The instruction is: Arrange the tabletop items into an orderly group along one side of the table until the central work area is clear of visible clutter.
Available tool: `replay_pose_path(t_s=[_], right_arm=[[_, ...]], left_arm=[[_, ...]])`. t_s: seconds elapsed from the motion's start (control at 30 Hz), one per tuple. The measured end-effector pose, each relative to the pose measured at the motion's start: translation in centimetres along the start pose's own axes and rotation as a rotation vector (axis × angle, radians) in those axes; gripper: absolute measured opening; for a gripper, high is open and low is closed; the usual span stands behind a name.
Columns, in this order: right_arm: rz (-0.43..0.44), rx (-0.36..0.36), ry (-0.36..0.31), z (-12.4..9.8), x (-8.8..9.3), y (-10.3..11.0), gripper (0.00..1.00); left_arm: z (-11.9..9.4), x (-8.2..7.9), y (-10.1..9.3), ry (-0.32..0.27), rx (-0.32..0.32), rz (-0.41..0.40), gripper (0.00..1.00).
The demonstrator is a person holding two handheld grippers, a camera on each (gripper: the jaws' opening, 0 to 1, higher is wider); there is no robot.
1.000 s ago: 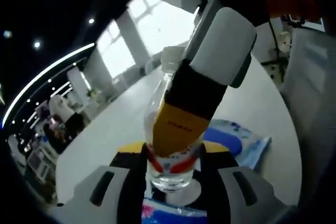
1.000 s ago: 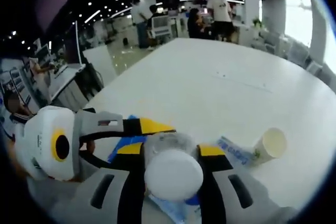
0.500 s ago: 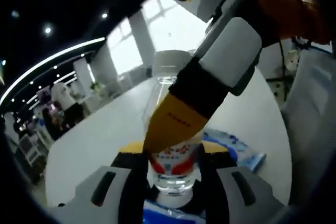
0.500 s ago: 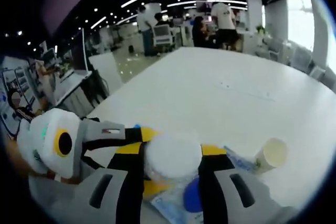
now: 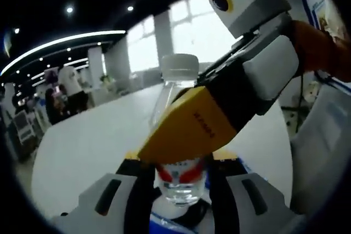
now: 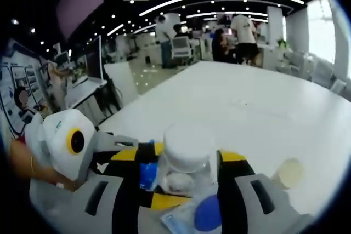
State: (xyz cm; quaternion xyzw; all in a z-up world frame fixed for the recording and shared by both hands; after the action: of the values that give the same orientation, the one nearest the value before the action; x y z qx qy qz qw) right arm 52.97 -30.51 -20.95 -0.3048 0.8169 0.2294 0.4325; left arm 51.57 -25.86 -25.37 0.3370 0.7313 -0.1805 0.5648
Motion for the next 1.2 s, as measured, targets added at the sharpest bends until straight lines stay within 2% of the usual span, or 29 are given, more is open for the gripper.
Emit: replay_pose_path(t_s=[0.17, 0.37, 0.53, 0.67, 0.73, 0.97, 1.2], right_arm=[[0.027, 0.008, -0.039, -0.3, -0.2, -0.3, 0.74], [0.059, 0.008, -0.086, -0.8, -0.4, -1.1, 0.83], [0.066, -0.016, -0.118, -1.3, -0.5, -1.6, 0.86], [0.049, -0.015, -0.168, -1.9, -0.8, -2.1, 0.96], [0.037, -0.007, -0.172, -2.2, -0.8, -2.3, 0.99], [-0.014, 0.012, -0.143, -2.6, 0.3, -3.1, 0.99], [-0.01, 0.014, -0.164, -2.9, 0.9, -3.7, 0.99]], left_arm=[[-0.1, -0.2, 0.1, -0.007, -0.01, -0.015, 0.35], [-0.4, -0.9, 0.4, -0.017, -0.034, -0.02, 0.35], [-0.5, -1.1, 0.9, -0.014, -0.062, -0.054, 0.35], [-0.6, -1.1, 1.5, -0.013, -0.082, -0.067, 0.35], [-0.7, -1.0, 1.7, -0.012, -0.092, -0.076, 0.35], [-0.9, -0.6, 2.8, -0.006, -0.12, -0.104, 0.35], [-1.2, -0.6, 3.9, -0.012, -0.155, -0.115, 0.35]])
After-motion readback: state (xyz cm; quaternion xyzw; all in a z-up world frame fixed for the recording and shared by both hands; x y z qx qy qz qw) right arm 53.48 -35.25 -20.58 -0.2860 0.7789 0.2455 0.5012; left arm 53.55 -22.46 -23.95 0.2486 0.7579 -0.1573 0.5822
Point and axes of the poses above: the point that each gripper's makers call its tool centre point, and the gripper's own axes: z roughly forward along the fingers, y roughly to its left, x roughly out of its underside, the point moved 5 cm from there along -z, roughly backward along the fingers, and after that the axes turned 2 degrees about y, right-handed, at the moved point
